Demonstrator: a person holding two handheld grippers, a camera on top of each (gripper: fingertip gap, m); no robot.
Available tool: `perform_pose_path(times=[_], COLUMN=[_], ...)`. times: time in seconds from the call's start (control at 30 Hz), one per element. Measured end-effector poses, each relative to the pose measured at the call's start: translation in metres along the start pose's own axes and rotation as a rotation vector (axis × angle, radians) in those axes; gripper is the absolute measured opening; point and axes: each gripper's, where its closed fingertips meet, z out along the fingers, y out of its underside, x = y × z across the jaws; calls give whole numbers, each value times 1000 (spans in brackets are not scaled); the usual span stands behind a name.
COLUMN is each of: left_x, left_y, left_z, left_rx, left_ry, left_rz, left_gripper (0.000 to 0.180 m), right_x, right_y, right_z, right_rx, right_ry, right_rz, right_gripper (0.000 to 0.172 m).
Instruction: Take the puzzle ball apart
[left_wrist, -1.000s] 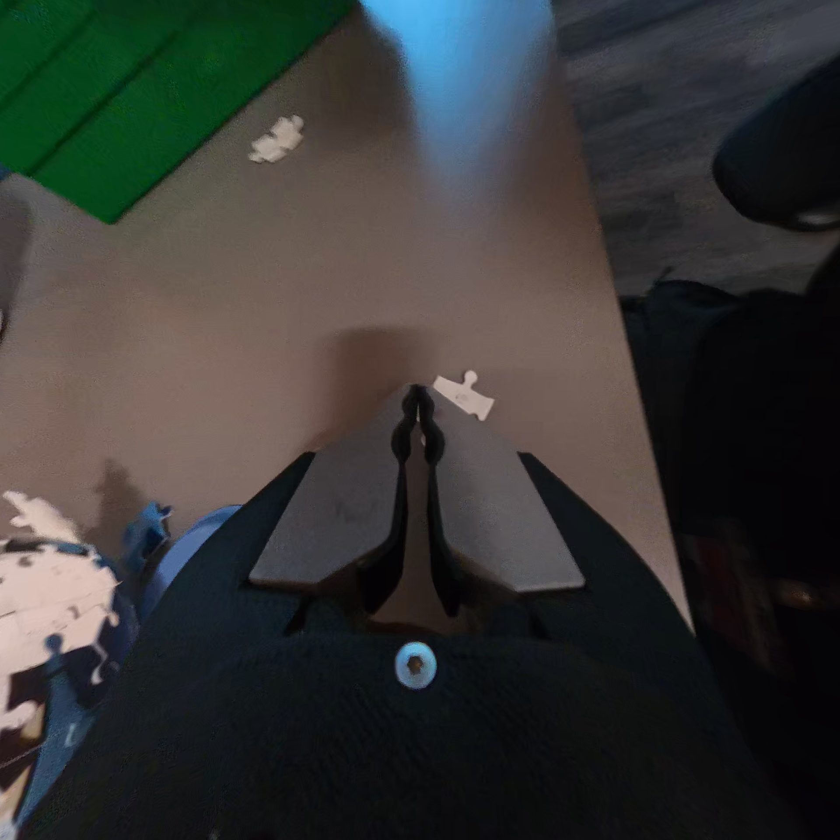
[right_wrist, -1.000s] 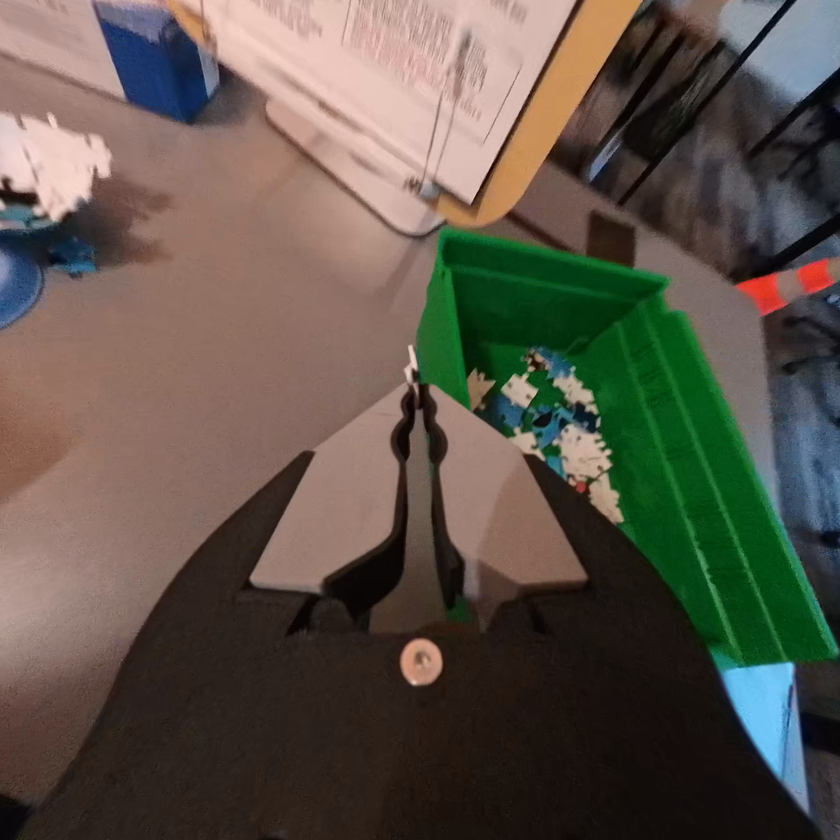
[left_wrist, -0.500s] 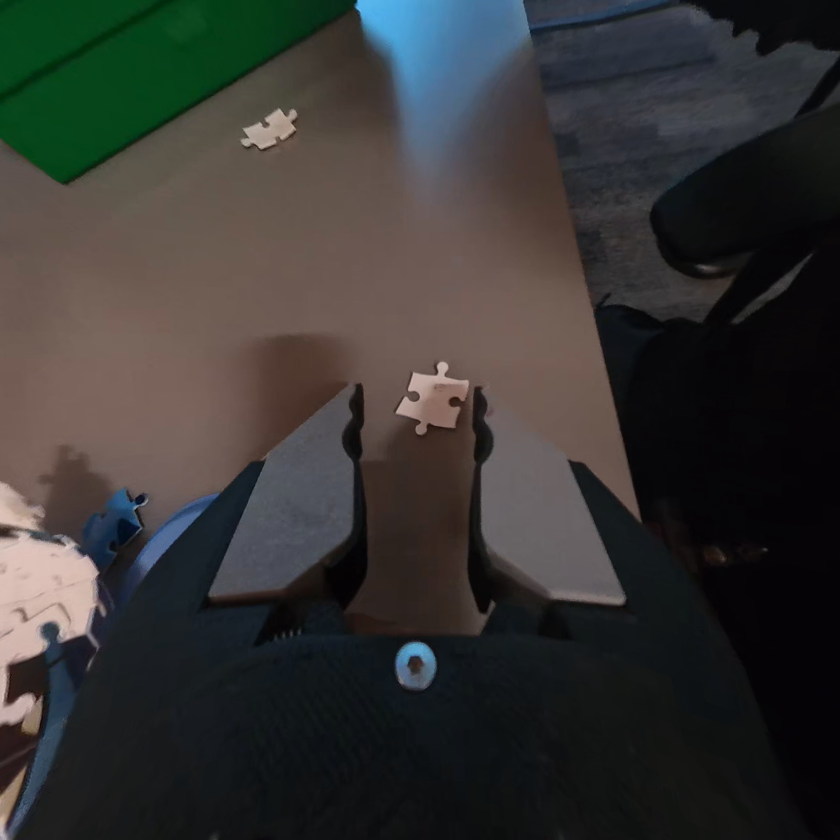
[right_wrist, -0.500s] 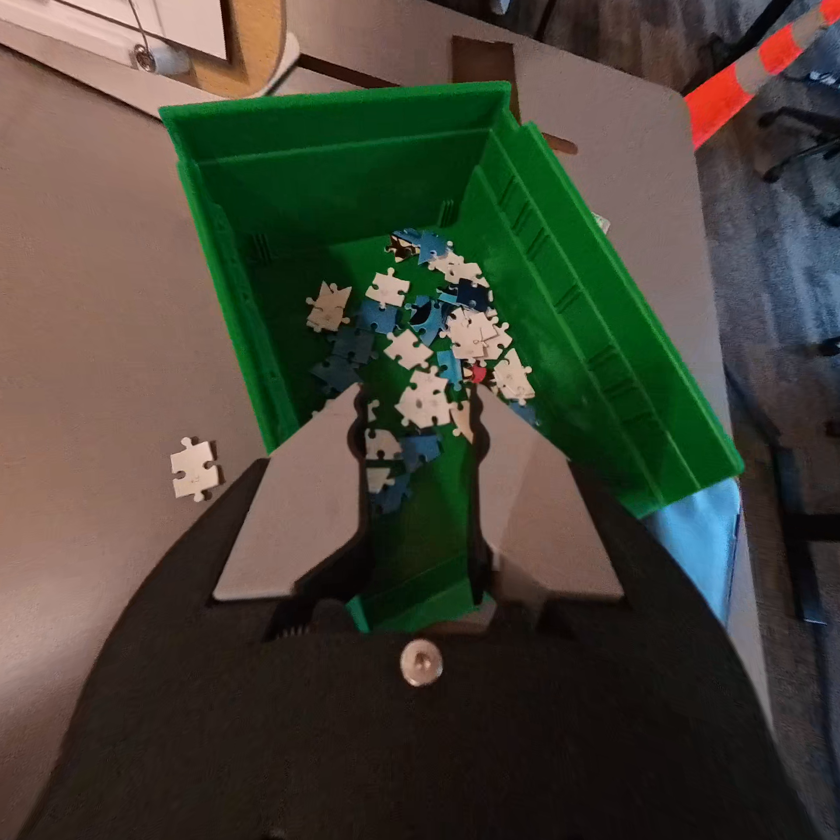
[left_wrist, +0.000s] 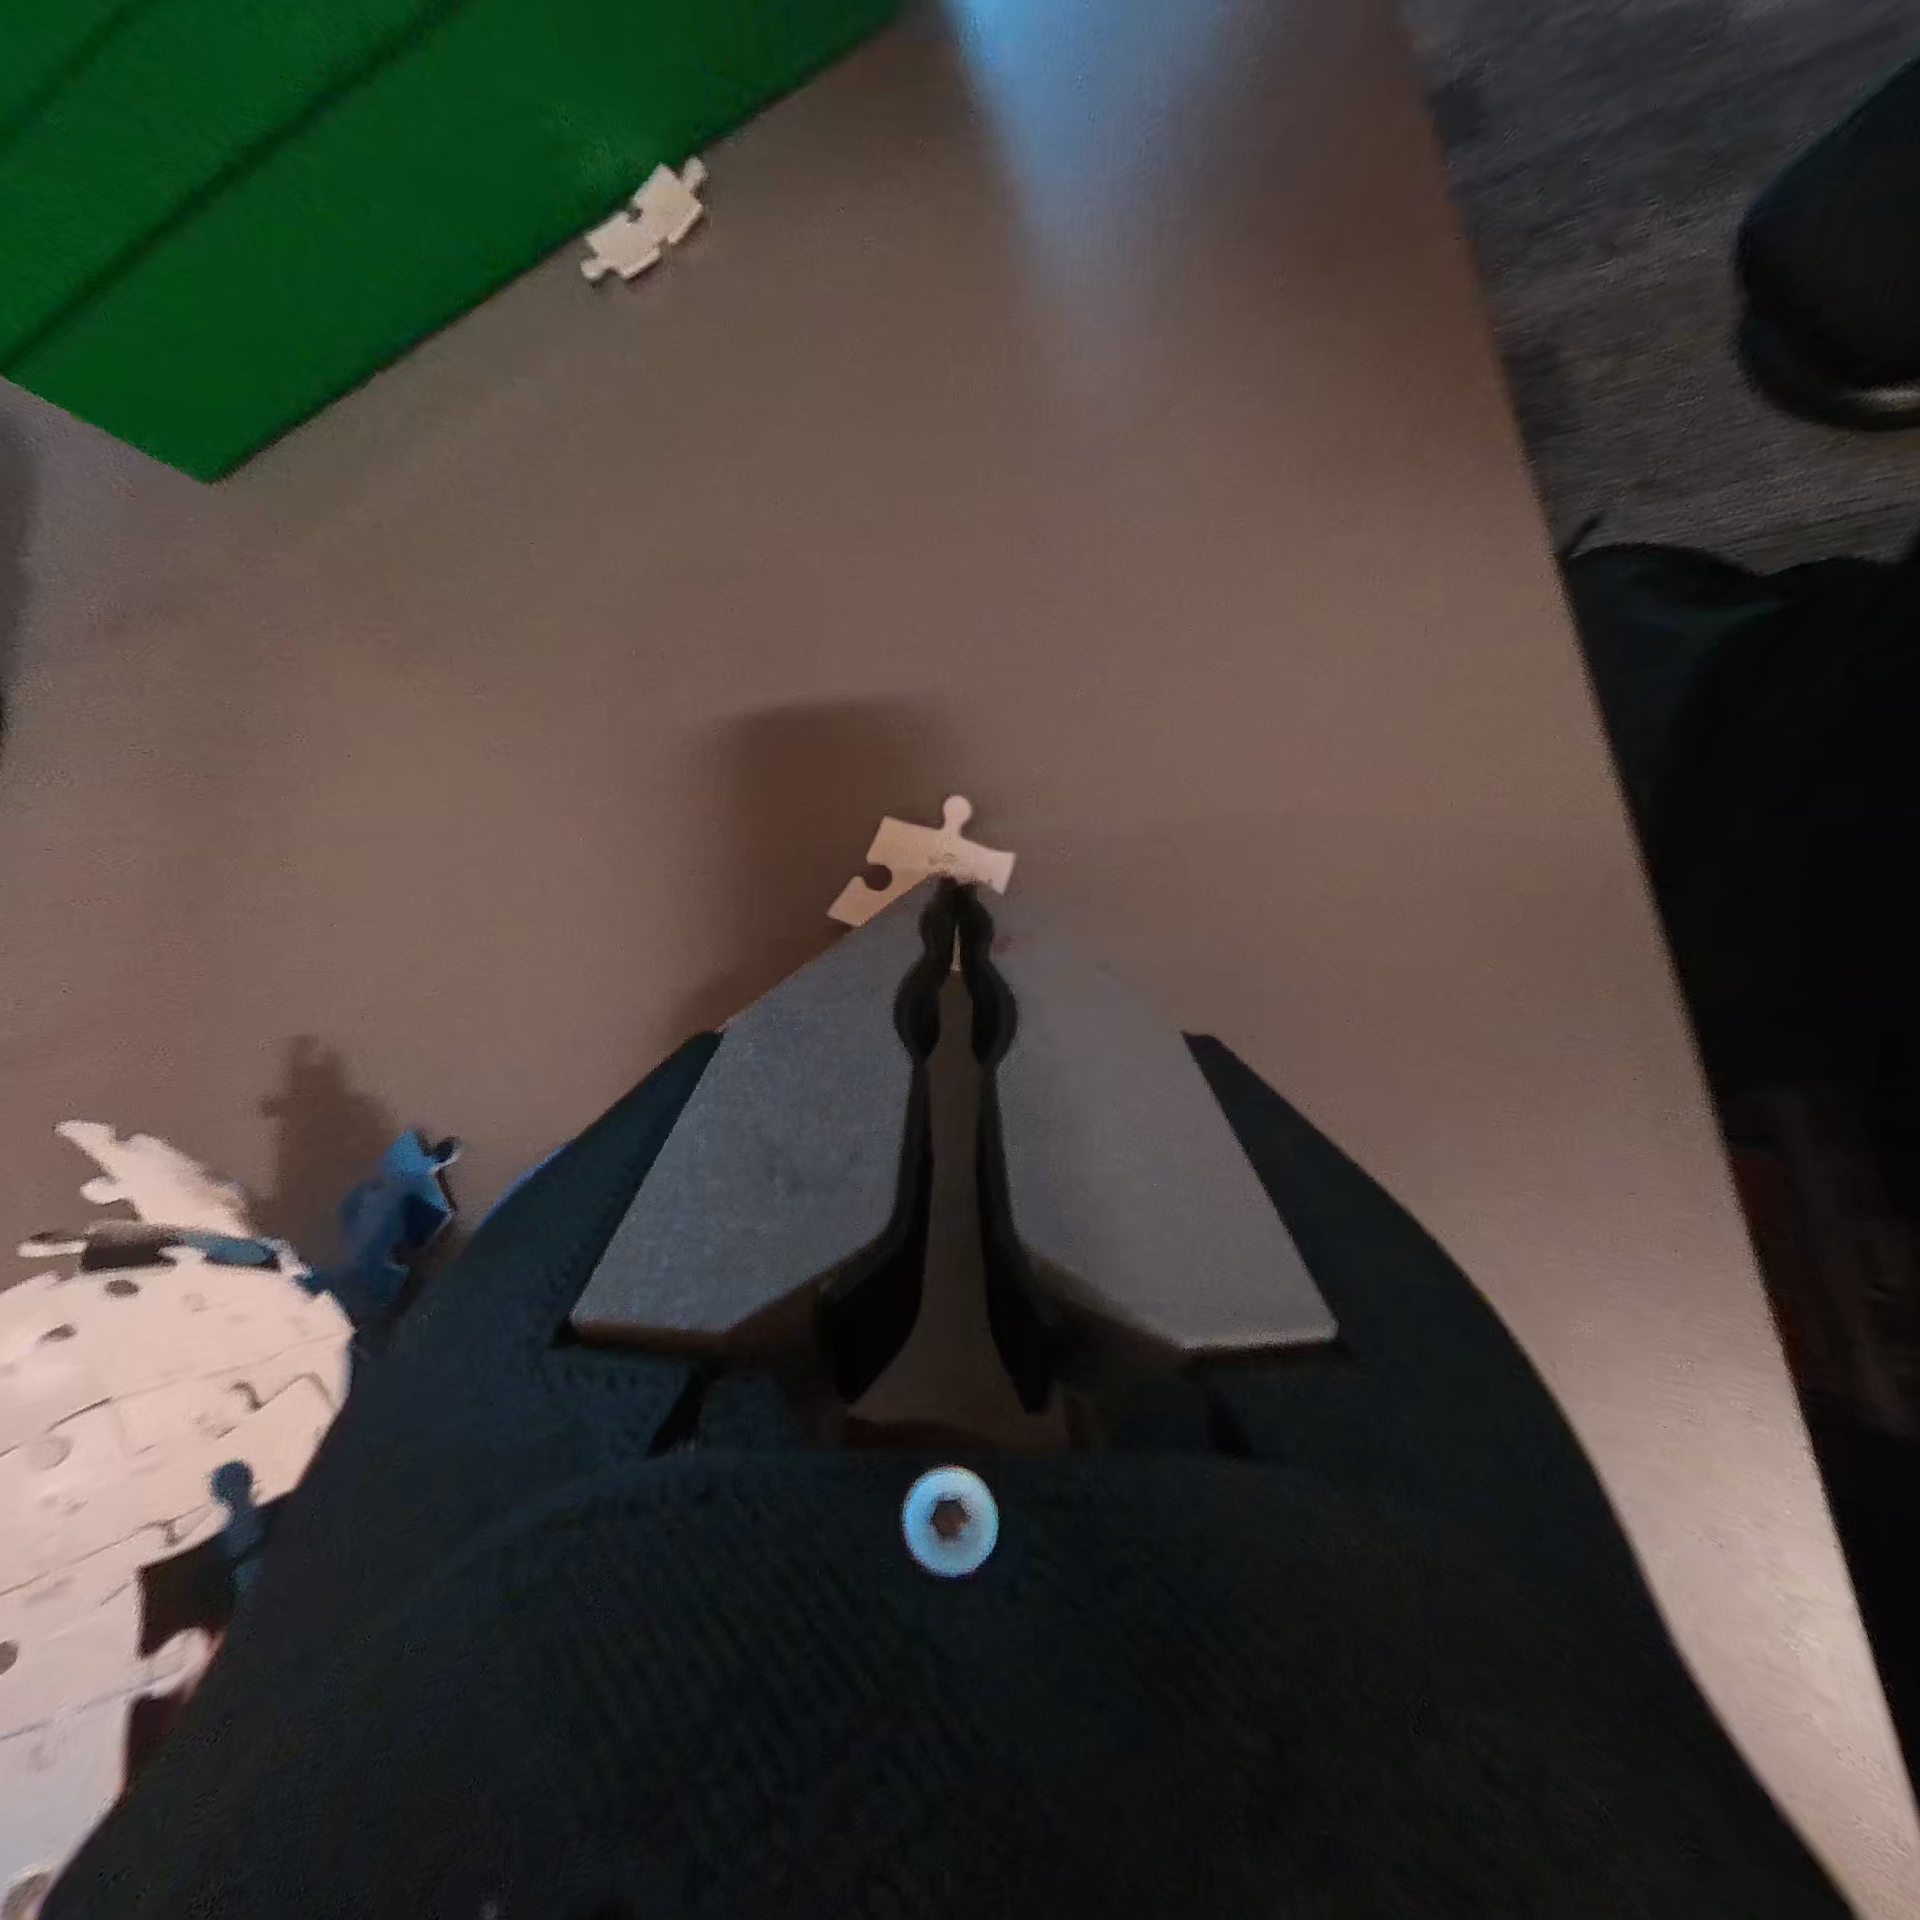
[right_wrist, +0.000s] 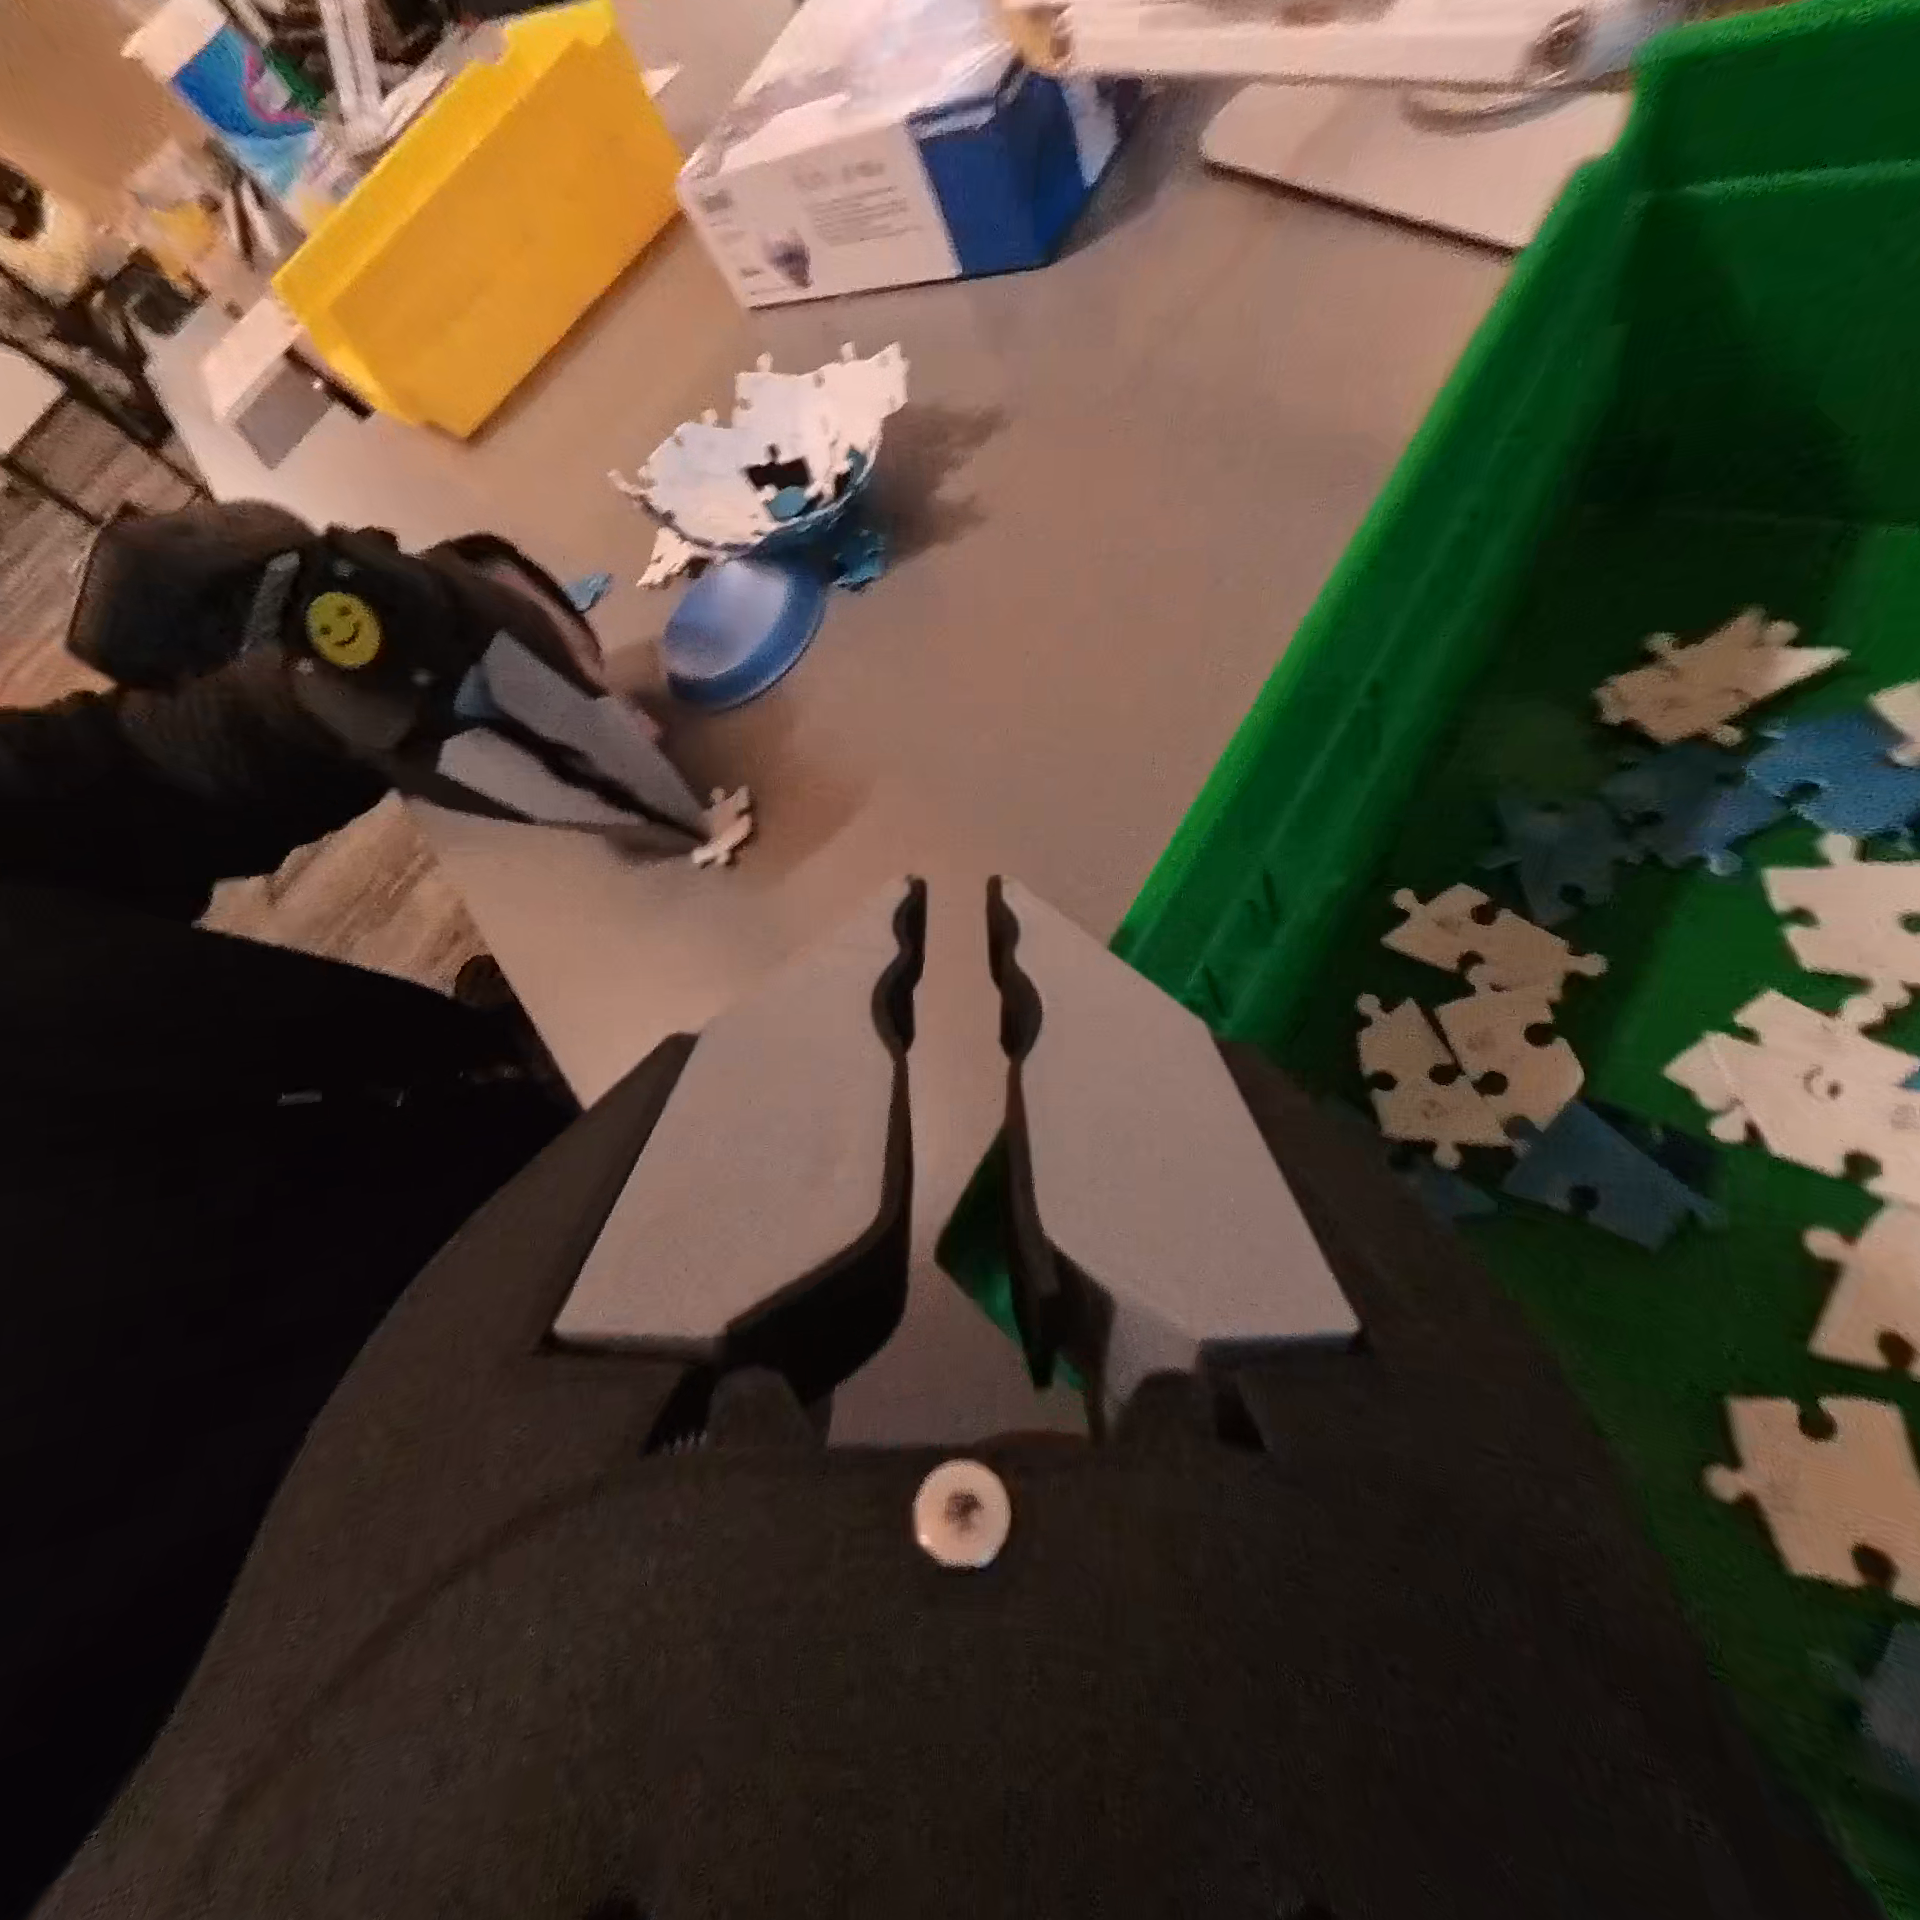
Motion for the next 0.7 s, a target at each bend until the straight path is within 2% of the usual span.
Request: perform_pose_path(times=[0.03,0.07,0.1,0.2,0.23,0.27,0.33,0.43,0.63,0.67,0.7], left_x=[-4,-9,-15,-30,-31,-32,-31,-30,-39,-40,-40], left_y=[-1,-5,-10,-48,-57,-57,-45,-32,-4,-1,2], left_z=[0,-3,-6,-33,-40,-41,-33,-33,-43,-46,-48], left_rx=[8,29,58,275,312,289,199,171,123,124,126], left_ry=[-21,-50,-79,-209,-223,-211,-128,-78,-109,-119,-121], left_rz=[1,1,9,97,113,104,21,-45,-121,-131,-140], left_gripper=[0,0,0,0,0,0,0,0,19,21,21], right_x=[-5,-8,-17,-70,-81,-89,-98,-108,-89,-90,-91], right_y=[-1,-7,-16,-30,-26,-19,-5,24,58,59,58], right_z=[4,6,7,26,38,51,75,114,169,174,175], right_rx=[-8,14,50,115,88,41,-32,-141,-313,-314,-312], right_ry=[25,87,130,58,28,2,-19,-35,49,27,5], right_rz=[-31,-73,-130,-237,-243,-258,-331,-406,-556,-543,-524], right_gripper=[4,11,25,33,34,38,44,43,44,42,32])
